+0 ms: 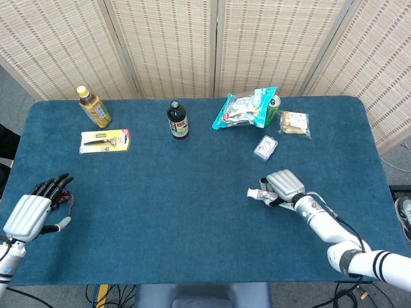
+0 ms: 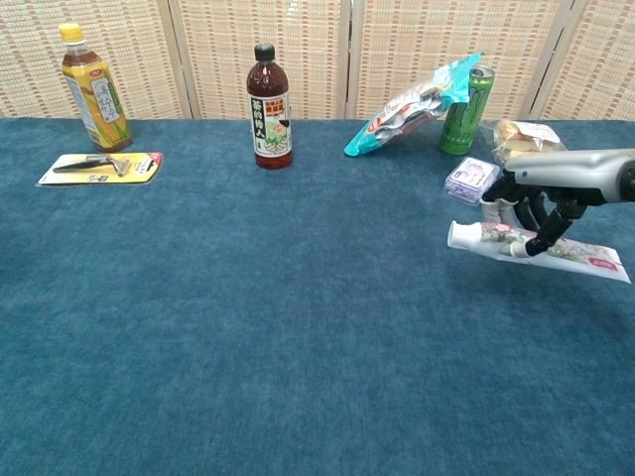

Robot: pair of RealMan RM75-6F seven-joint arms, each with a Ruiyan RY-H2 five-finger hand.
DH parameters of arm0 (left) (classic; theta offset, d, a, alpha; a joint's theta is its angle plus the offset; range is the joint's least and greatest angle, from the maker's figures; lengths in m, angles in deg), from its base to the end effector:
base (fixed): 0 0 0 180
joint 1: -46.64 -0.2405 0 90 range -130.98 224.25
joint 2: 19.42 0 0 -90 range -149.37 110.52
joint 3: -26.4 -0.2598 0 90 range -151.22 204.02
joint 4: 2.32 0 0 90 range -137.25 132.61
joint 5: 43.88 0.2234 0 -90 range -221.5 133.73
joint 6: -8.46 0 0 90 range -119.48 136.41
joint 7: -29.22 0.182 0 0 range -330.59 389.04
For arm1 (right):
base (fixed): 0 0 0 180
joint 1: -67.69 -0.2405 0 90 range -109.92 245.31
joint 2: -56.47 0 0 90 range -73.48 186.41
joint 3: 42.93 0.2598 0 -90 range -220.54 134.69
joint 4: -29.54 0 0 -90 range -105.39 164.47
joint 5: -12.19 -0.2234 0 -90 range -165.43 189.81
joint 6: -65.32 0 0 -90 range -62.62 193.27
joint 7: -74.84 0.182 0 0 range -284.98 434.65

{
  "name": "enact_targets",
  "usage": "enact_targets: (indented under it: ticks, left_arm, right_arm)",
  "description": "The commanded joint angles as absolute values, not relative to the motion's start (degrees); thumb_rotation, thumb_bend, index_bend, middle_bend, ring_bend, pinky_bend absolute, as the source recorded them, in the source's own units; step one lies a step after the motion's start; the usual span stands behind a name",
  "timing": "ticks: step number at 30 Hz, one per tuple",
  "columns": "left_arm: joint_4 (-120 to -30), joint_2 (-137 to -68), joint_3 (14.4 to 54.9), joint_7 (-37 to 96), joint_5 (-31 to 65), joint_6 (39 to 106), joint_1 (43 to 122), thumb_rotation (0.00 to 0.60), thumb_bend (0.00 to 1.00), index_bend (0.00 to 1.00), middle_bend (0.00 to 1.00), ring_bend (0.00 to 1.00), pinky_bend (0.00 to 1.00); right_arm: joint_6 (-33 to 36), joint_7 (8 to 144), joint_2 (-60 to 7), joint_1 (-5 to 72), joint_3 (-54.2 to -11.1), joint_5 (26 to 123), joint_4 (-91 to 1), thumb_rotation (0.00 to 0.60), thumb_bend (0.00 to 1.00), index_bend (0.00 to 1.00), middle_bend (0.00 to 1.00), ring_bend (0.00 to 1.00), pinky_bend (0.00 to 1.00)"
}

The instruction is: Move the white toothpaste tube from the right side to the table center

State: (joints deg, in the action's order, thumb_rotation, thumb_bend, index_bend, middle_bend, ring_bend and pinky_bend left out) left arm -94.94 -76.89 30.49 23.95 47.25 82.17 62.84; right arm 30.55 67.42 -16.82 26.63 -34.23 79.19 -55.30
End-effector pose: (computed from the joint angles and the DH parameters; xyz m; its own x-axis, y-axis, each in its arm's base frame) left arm -0.2780 0.2825 0.1517 0.4542 0.0894 0.8864 0.8704 -0.2565 -0.4202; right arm -0.2181 -0.3890 0.0021 0.5060 -0.4918 0.7086 -0.8609 -0.3381 0.3801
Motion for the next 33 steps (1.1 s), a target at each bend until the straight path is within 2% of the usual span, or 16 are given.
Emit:
enact_targets:
  ticks: [1,9,17,28,33]
  left_arm:
    - [-94.7,-75.4,31.4,20.7,49.1,78.5,66.8,0.600,0.19,0.08,0.10,0.16,0.20]
    - [-93.3,-75.7,31.6,12.5,52.6,71.4,74.7,0.600,0.19,0.13,0.22,0.28,0.28]
    - [-92.2,-76.9,30.2,7.5,58.4,69.0,81.0,0.600,0.19,0.15,0.29,0.34,0.34]
    - [-93.1,-77.5,27.6,4.6,64.6,69.0,86.7,0.600,0.19,0.15,0.37,0.42,0.45]
    - [-93.9,-78.0,26.9,5.1,65.9,67.9,89.1,0.600,0.19,0.15,0.43,0.49,0.54]
  right_arm:
    - [36.5,72.4,-13.1,22.5,-32.0,81.4,-58.3,0.600,0.99,0.66,0.63,0.55,0.51]
    - [44.0,77.2,-10.7,15.7,-29.7,85.4,-60.8,0.600,1.00,0.67,0.64,0.56,0.51]
    - [50.0,77.1,-11.2,8.0,-28.9,88.3,-60.5,0.600,1.00,0.69,0.65,0.57,0.52]
    - [51.8,77.3,-15.2,1.8,-29.6,87.4,-58.6,0.600,1.00,0.69,0.66,0.58,0.52]
    - [51.4,77.8,-16.5,-0.2,-29.2,86.4,-58.1,0.600,1.00,0.70,0.66,0.59,0.52]
